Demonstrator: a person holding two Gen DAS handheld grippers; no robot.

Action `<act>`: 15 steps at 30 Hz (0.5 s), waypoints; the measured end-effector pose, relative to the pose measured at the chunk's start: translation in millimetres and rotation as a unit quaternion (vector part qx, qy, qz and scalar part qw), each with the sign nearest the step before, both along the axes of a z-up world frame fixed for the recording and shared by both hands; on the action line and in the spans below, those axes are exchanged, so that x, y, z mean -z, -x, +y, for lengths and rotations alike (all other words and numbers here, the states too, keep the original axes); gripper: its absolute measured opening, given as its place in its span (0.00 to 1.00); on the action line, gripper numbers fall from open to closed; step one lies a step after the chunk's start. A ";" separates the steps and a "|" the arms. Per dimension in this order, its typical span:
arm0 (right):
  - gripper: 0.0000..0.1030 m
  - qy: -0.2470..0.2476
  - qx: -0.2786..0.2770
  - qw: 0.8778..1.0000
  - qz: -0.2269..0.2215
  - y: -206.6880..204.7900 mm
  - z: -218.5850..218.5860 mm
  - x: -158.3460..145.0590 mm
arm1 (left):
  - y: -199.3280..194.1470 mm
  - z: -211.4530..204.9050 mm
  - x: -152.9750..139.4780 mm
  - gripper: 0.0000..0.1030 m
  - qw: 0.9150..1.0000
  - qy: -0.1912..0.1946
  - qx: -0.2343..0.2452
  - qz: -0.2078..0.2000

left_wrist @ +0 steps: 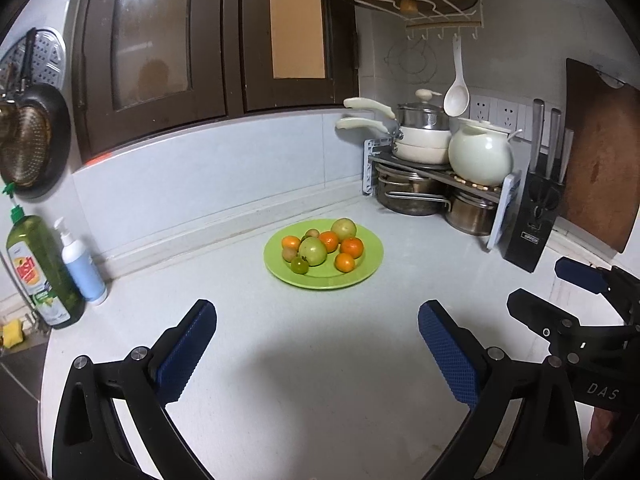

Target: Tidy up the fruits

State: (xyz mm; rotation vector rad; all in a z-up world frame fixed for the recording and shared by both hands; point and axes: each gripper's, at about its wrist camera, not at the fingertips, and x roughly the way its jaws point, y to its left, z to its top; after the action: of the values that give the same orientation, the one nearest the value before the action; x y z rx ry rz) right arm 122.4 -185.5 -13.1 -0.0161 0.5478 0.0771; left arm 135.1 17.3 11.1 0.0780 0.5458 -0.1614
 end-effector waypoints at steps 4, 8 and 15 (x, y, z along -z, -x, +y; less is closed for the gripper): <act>0.83 -0.001 -0.002 1.000 -0.004 19.2 -5.2 -3.4 | 21.3 -4.9 -4.6 1.00 1.000 0.002 -0.006 -0.006; 0.83 -0.002 -0.007 1.000 -0.010 39.5 -8.0 -6.3 | 40.7 -7.6 -7.4 1.00 1.000 0.004 -0.007 -0.009; 0.83 -0.004 -0.011 1.000 -0.012 64.7 -8.8 -7.0 | 66.4 -6.0 -10.0 1.00 1.000 0.009 -0.012 -0.013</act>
State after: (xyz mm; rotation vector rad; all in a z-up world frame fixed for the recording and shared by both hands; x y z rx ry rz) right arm 57.7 -194.3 -6.1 -0.0156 0.5230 0.1009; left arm 68.7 11.3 21.1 0.0554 0.5192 -0.1410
